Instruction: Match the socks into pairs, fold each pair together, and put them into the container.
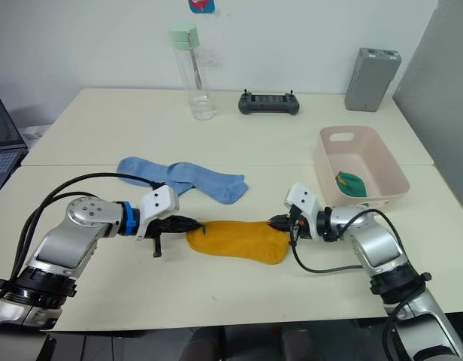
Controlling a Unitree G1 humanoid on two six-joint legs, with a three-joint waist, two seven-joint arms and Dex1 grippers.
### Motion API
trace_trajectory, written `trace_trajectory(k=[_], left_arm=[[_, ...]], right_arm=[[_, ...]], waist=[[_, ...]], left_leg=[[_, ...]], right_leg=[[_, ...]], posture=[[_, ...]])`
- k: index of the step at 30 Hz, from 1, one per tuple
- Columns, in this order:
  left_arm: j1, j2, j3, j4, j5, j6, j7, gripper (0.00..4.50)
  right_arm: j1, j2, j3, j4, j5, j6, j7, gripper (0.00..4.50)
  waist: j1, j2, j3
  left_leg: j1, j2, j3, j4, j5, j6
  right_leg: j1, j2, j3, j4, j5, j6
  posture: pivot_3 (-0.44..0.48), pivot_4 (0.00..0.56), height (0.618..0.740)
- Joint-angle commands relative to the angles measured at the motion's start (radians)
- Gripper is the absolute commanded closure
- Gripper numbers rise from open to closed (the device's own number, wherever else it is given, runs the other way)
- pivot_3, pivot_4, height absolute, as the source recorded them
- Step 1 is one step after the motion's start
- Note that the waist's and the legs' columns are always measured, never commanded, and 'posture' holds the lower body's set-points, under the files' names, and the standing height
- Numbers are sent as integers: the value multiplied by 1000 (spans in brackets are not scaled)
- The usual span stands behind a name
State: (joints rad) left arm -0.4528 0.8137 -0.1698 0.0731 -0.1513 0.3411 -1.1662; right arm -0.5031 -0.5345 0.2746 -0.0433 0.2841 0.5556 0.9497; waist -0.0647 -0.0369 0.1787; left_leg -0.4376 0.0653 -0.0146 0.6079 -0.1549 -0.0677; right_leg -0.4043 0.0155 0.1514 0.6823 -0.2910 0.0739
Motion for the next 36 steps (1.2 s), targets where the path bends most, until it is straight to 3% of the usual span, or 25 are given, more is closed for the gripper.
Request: trace_trajectory(k=[1,5,12,13,17,18,21,30,31,33,36], left_arm=[[-21,-3,3,-3,8,-12,-1,3839],[-23,-10,9,-6,3,-7,-4,2596],[-19,-3,57,-9,-11,-25,16,309],[-16,-8,69,-22,-24,-33,17,14],[-6,-55,123,-122,-122,-14,21,14],[-4,-65,126,-138,-134,-14,23,1],[8,-95,114,-164,-136,-47,36,605],[80,-140,42,-87,-34,-233,62,3453],[86,-139,38,-74,-25,-248,63,3768],[98,-132,35,-48,-8,-273,65,4389],[116,-111,34,0,29,-319,74,4463]], right_arm=[[-18,3,-36,-7,-4,-13,-15,4001],[-19,8,-52,-7,3,-14,-26,2759],[-16,15,-112,-52,17,-42,-59,139],[-10,13,-114,-76,28,-42,-49,0],[31,-12,-89,-186,52,-33,1,0],[38,-11,-81,-199,49,-35,2,205],[59,2,-51,-220,32,-57,1,980],[27,114,78,-80,-150,-205,-94,4290],[33,115,88,-70,-163,-218,-91,4500],[50,103,97,-49,-189,-250,-84,4500],[90,65,92,-36,-212,-289,-69,4500]], waist=[[0,0,0],[0,0,0],[0,0,0],[0,0,0],[1,0,0],[2,0,0],[4,0,0],[-4,0,0],[-4,0,0],[-3,0,0],[4,0,0]], left_leg=[[0,0,0,0,0,0],[0,0,0,0,0,0],[0,0,0,0,0,0],[0,0,0,0,0,0],[-1,0,0,0,0,0],[-1,0,-1,0,0,0],[-1,0,-1,0,0,0],[-1,0,0,1,0,0],[-1,0,0,1,0,0],[-1,0,0,1,0,0],[-1,0,0,1,0,0]], right_leg=[[0,0,0,0,0,0],[0,0,0,0,0,0],[0,0,0,0,0,0],[0,0,0,0,0,0],[0,0,0,0,0,0],[0,0,0,0,0,0],[0,0,0,0,0,1],[0,0,0,0,2,2],[0,0,0,0,2,2],[0,0,0,0,2,2],[0,0,0,-1,1,1]], posture=[[0,150,740],[0,150,740],[0,150,740],[0,150,740],[0,150,740],[0,150,740],[0,150,740],[0,150,740],[0,150,740],[0,150,740],[0,150,740]])
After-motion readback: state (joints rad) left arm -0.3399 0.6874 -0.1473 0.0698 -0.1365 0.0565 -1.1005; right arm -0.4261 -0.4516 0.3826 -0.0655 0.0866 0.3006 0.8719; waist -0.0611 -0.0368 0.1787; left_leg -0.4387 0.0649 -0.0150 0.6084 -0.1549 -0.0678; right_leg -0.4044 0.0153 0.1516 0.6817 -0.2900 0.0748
